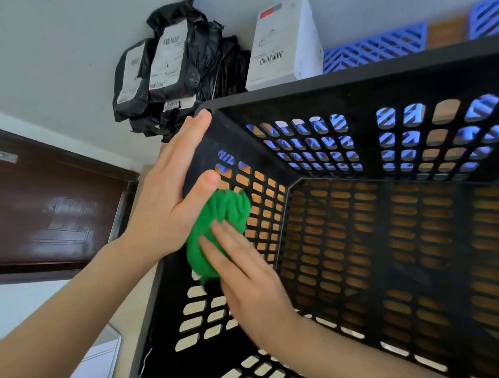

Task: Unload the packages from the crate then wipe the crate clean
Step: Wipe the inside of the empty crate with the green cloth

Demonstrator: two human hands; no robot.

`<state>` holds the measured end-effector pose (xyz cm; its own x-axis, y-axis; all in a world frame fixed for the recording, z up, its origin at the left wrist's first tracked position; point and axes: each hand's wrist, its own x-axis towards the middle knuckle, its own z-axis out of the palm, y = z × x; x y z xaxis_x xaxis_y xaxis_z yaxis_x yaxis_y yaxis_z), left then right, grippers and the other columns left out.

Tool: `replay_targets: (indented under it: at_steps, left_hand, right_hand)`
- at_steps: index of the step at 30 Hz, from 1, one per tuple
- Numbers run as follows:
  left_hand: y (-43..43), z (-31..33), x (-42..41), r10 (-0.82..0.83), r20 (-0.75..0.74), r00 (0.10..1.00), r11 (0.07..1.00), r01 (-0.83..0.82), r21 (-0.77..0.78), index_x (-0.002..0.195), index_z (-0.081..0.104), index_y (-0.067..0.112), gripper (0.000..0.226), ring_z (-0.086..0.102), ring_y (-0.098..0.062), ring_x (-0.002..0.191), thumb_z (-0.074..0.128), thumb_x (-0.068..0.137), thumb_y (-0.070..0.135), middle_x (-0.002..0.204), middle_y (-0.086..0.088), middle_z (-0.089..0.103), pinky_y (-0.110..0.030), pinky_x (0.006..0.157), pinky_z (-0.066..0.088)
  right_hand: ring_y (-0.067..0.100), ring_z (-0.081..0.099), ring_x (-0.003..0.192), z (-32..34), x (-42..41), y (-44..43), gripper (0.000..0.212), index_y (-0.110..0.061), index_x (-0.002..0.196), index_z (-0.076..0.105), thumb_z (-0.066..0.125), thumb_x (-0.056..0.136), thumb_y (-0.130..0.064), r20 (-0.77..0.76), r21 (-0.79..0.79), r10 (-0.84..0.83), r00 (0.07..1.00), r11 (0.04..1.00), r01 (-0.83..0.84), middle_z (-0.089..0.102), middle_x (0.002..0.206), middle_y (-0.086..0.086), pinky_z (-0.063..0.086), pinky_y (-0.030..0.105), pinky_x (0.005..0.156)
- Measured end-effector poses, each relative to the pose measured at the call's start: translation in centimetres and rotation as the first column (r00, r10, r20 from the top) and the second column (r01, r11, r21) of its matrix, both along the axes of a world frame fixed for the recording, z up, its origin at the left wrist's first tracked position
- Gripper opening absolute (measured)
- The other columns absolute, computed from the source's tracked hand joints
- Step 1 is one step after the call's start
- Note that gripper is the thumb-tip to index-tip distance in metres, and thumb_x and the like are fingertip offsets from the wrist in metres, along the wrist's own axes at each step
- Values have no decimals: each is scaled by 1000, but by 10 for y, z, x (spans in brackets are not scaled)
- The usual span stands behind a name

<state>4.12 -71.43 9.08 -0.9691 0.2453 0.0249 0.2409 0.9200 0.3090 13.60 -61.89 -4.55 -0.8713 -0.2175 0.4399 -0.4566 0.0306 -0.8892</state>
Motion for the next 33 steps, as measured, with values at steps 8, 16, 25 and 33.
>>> replay_targets:
  at_steps: [8, 16, 25, 33]
  left_hand:
    - [1, 1, 2, 34, 19, 999, 999, -34, 5, 154, 24, 16, 64, 17, -7, 148, 33, 96, 42, 159, 9, 26, -28, 120, 18]
    - [1, 1, 2, 20, 22, 1000, 1000, -20, 16, 154, 24, 16, 62, 14, -6, 149, 35, 98, 42, 160, 8, 24, -25, 120, 15]
    - [-1, 1, 1, -2, 4, 1000, 1000, 2, 1, 154, 25, 17, 62, 15, -7, 149, 36, 98, 42, 160, 9, 23, -28, 121, 15]
    - [0, 1, 1, 25, 28, 999, 1000, -25, -2, 154, 24, 18, 61, 13, -5, 148, 35, 98, 41, 160, 10, 23, -24, 120, 14]
  right_hand:
    - [14, 35, 137, -86, -8, 14, 60, -18, 145, 36, 55, 92, 1, 528, 264, -122, 841, 964, -26, 15, 152, -12, 24, 23, 111]
    - [6, 30, 140, -22, -3, 14, 57, -17, 141, 40, 50, 90, 6, 421, 2, -39, 906, 999, 42, 32, 152, -3, 22, 12, 112]
    - [13, 35, 132, 10, 10, 9, 60, -28, 144, 38, 57, 88, -23, 99, 99, 39, 994, 994, -49, 31, 149, 0, 34, 24, 104]
    - [20, 37, 128, -89, -10, 12, 54, -20, 143, 43, 59, 92, -14, 496, 376, -185, 848, 927, -17, 36, 145, 8, 39, 40, 110]
